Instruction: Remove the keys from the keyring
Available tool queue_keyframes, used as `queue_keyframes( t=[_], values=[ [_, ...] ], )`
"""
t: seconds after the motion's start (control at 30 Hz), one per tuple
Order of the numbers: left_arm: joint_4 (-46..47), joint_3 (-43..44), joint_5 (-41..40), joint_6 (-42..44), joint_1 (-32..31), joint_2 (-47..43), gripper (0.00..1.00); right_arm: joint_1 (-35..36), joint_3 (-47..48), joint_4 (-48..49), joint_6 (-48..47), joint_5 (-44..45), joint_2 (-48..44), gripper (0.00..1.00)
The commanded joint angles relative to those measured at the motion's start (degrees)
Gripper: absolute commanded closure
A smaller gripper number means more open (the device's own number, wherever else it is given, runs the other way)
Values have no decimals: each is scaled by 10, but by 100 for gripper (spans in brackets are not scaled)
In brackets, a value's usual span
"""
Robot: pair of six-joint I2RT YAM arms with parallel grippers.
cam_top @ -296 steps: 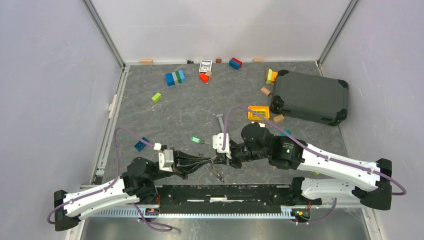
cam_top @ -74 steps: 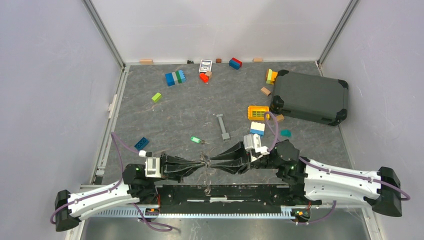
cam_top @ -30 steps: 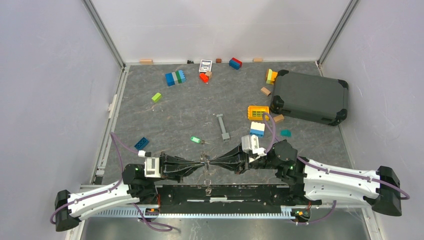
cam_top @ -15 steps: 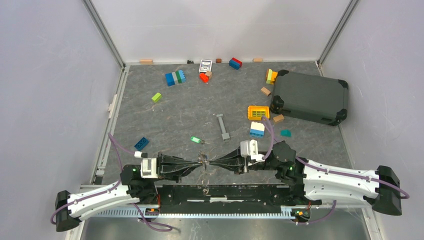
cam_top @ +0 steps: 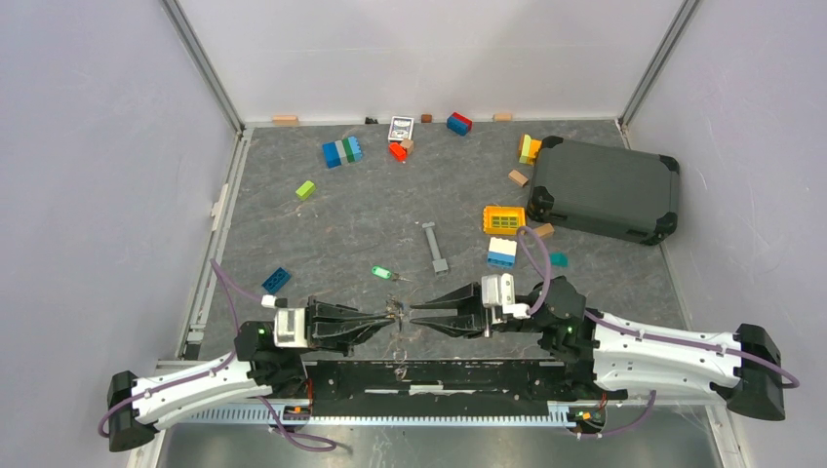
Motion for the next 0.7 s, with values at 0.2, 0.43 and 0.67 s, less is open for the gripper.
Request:
queue_keyframes(
  t=[0.2,0.43,0.67],
  values=[
    [44,20,6,-25,-1,11,98,4,39,43,8,-6,27,75],
    [44,19,5,-25,-1,12,98,4,41,44,8,-8,30,89],
    [48,17,5,-26,-1,15,98,4,35,43,3,-2,31,100]
  ],
)
